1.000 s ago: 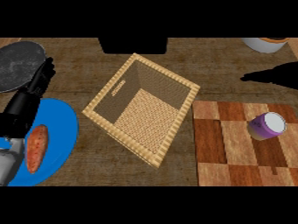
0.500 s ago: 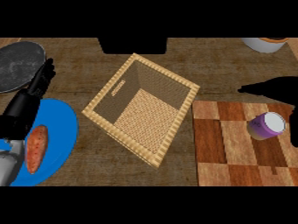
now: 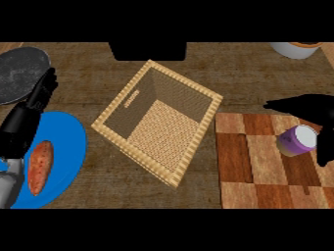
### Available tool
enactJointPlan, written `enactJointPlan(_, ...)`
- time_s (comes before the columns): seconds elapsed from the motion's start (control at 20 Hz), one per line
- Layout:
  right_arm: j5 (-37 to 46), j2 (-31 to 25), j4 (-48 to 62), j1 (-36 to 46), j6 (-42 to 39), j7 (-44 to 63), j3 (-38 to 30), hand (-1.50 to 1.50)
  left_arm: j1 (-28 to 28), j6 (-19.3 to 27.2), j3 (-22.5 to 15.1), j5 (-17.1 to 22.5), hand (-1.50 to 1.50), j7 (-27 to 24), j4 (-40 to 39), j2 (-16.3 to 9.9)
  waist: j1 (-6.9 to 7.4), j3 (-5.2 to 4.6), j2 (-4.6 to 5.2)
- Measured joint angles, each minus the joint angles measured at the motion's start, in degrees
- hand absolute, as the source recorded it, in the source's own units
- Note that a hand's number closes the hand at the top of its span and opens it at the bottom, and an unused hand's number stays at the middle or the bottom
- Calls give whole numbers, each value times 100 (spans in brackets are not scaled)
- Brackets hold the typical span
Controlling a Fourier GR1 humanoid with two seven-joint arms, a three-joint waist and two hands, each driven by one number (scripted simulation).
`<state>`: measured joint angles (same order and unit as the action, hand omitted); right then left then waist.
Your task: Pick the can from the cutting board and place it in the basket
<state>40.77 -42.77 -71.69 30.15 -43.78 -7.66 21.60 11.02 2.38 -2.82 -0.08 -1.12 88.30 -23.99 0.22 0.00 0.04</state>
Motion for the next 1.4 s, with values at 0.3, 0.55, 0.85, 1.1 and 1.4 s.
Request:
enactJointPlan(0.3,434,274,124,-163,179,-197,-239,-150,-78,-211,187,-57,0,202,296,62,1,-1,-5)
enactJointPlan(0.55,663,335,177,-369,233,-456,-459,-150,74,-239,260,-220,0,262,185,244,-15,1,-3)
enactJointPlan(0.85,1103,478,494,-473,426,-770,-593,-150,-47,-339,347,-410,0,106,165,401,-5,-1,-3)
enactJointPlan(1.1,1449,614,790,-541,624,-890,-708,-150,55,-436,446,-498,0,41,7,499,-3,1,0)
enactJointPlan(1.4,1818,814,1242,-472,865,-1136,-836,-150,-22,-551,567,-573,0,65,95,582,7,-11,-10)
